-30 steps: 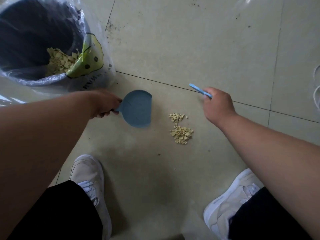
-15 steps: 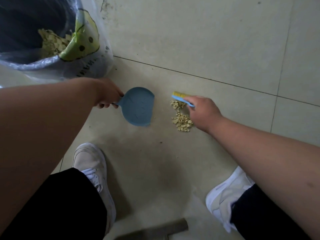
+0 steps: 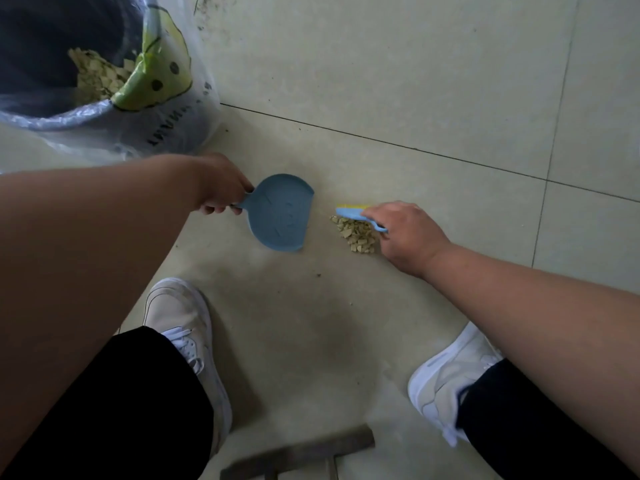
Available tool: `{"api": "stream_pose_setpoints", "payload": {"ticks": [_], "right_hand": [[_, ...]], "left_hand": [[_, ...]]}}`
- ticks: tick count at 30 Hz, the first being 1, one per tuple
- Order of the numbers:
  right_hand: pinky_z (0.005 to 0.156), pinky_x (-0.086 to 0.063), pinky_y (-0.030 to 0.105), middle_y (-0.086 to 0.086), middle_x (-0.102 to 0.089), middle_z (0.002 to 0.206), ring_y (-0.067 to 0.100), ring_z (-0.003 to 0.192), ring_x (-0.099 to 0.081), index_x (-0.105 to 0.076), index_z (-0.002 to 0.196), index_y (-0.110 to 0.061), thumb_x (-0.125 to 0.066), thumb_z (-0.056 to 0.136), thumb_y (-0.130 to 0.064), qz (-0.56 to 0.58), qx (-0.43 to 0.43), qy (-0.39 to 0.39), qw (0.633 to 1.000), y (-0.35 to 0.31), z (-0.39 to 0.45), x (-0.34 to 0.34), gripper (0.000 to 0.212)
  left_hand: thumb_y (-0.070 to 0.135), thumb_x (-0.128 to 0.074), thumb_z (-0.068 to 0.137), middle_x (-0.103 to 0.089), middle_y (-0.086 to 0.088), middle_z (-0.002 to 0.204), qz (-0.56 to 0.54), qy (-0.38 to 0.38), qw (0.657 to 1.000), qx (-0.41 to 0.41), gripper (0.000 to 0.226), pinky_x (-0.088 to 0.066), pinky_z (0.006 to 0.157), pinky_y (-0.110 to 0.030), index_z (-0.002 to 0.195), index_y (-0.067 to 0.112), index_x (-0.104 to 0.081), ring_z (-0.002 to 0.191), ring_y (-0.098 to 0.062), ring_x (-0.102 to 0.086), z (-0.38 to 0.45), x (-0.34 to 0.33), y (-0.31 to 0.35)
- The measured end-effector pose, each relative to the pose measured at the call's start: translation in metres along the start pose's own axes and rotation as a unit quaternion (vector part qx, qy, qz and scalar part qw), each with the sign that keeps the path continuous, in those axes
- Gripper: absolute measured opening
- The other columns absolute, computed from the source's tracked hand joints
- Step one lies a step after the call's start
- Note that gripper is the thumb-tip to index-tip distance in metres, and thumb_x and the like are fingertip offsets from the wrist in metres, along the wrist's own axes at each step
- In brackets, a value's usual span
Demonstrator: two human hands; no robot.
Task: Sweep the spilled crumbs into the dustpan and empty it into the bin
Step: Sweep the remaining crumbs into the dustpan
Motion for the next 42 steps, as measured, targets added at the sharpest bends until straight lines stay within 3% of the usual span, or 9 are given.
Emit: {"api": "stream_pose_setpoints", "payload": {"ticks": [4, 7, 10, 18, 21, 24, 31, 37, 42], "right_hand": [[0.084, -0.050, 0.037, 0.012, -0.071, 0.110, 0.036, 0.101, -0.062, -0.070, 0.119, -0.013, -0.055, 0.089, -0.008, 0.039, -0.158, 0.083, 0.983, 0.039, -0.009, 0.021, 0.033], [0.078, -0.048, 0.038, 0.015, -0.066, 0.106, 0.038, 0.097, -0.061, -0.067, 0.108, -0.009, -0.051, 0.095, -0.012, 0.043, -0.272, 0.097, 0.956, 0.064, -0.028, 0.018, 0.021], [0.081, -0.048, 0.040, 0.018, -0.065, 0.114, 0.039, 0.103, -0.061, -0.066, 0.110, -0.007, -0.050, 0.099, -0.014, 0.046, -0.325, 0.092, 0.940, 0.069, -0.045, 0.007, 0.021], [0.089, -0.048, 0.042, 0.021, -0.058, 0.122, 0.042, 0.109, -0.059, -0.059, 0.120, -0.004, -0.049, 0.102, -0.021, 0.052, -0.305, 0.044, 0.950, 0.025, -0.040, -0.029, 0.026], [0.091, -0.047, 0.041, 0.019, -0.057, 0.123, 0.038, 0.109, -0.059, -0.057, 0.120, -0.005, -0.048, 0.102, -0.018, 0.079, -0.320, 0.048, 0.943, 0.015, -0.031, -0.035, 0.024], [0.092, -0.047, 0.041, 0.018, -0.057, 0.124, 0.036, 0.108, -0.059, -0.057, 0.122, -0.005, -0.047, 0.102, -0.016, 0.100, -0.324, 0.055, 0.939, 0.006, -0.022, -0.040, 0.025], [0.099, -0.044, 0.039, 0.019, -0.054, 0.131, 0.037, 0.118, -0.056, -0.054, 0.132, -0.004, -0.050, 0.099, -0.014, 0.126, -0.316, 0.051, 0.939, -0.021, -0.009, -0.050, 0.034], [0.110, -0.039, 0.040, 0.020, -0.040, 0.153, 0.035, 0.133, -0.047, -0.030, 0.157, -0.006, -0.043, 0.103, -0.011, 0.157, -0.266, 0.022, 0.951, -0.070, 0.010, -0.062, 0.056], [0.106, -0.042, 0.042, 0.021, -0.044, 0.147, 0.038, 0.128, -0.049, -0.039, 0.151, -0.003, -0.044, 0.100, -0.008, 0.167, -0.230, 0.008, 0.959, -0.095, 0.018, -0.066, 0.051]], "left_hand": [[0.008, -0.068, 0.097, -0.079, -0.011, 0.089, 0.018, 0.024, 0.999, -0.026, 0.027, -0.038, 0.056, -0.034, 0.122, 0.010, -0.079, 0.060, -0.023, -0.042, 0.002, 0.003, 0.015], [0.010, -0.072, 0.096, -0.080, -0.012, 0.090, 0.024, 0.013, 0.999, -0.041, 0.027, -0.041, 0.062, -0.034, 0.122, 0.010, -0.079, 0.063, -0.023, -0.045, 0.003, -0.006, 0.026], [0.004, -0.064, 0.098, -0.080, -0.010, 0.091, 0.035, 0.013, 0.998, -0.045, 0.032, -0.043, 0.061, -0.034, 0.126, 0.011, -0.077, 0.061, -0.023, -0.047, 0.006, -0.013, 0.028], [0.007, -0.064, 0.088, -0.077, -0.028, 0.106, 0.034, -0.008, 0.999, 0.010, 0.028, -0.043, 0.059, -0.036, 0.109, 0.002, -0.081, 0.065, -0.027, -0.048, 0.012, -0.023, 0.013], [0.006, -0.064, 0.090, -0.078, -0.025, 0.096, 0.020, -0.011, 1.000, 0.018, 0.027, -0.042, 0.058, -0.034, 0.110, -0.001, -0.080, 0.066, -0.027, -0.046, 0.013, -0.027, 0.013], [0.006, -0.064, 0.090, -0.065, -0.017, 0.079, 0.004, -0.018, 0.999, 0.037, 0.027, -0.037, 0.050, -0.030, 0.110, -0.003, -0.080, 0.065, -0.026, -0.044, 0.013, -0.031, 0.009], [0.008, -0.067, 0.088, -0.065, -0.014, 0.078, -0.008, -0.033, 0.998, 0.048, 0.028, -0.037, 0.050, -0.029, 0.111, 0.000, -0.080, 0.067, -0.025, -0.045, 0.015, -0.039, 0.006], [0.010, -0.072, 0.084, -0.064, -0.013, 0.078, -0.032, -0.034, 0.997, 0.055, 0.033, -0.034, 0.050, -0.029, 0.115, 0.000, -0.078, 0.068, -0.025, -0.041, 0.016, -0.044, 0.002], [0.005, -0.070, 0.091, -0.075, -0.017, 0.089, -0.059, -0.022, 0.997, 0.041, 0.032, -0.030, 0.052, -0.029, 0.122, 0.003, -0.075, 0.062, -0.024, -0.039, 0.012, -0.042, 0.004]]}}
Point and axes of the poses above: each hand's wrist, its own z-axis towards the middle knuckle, its own x-axis out of the back of the hand, y = z × x, the point moved 9 cm from there along z, towards the middle knuckle
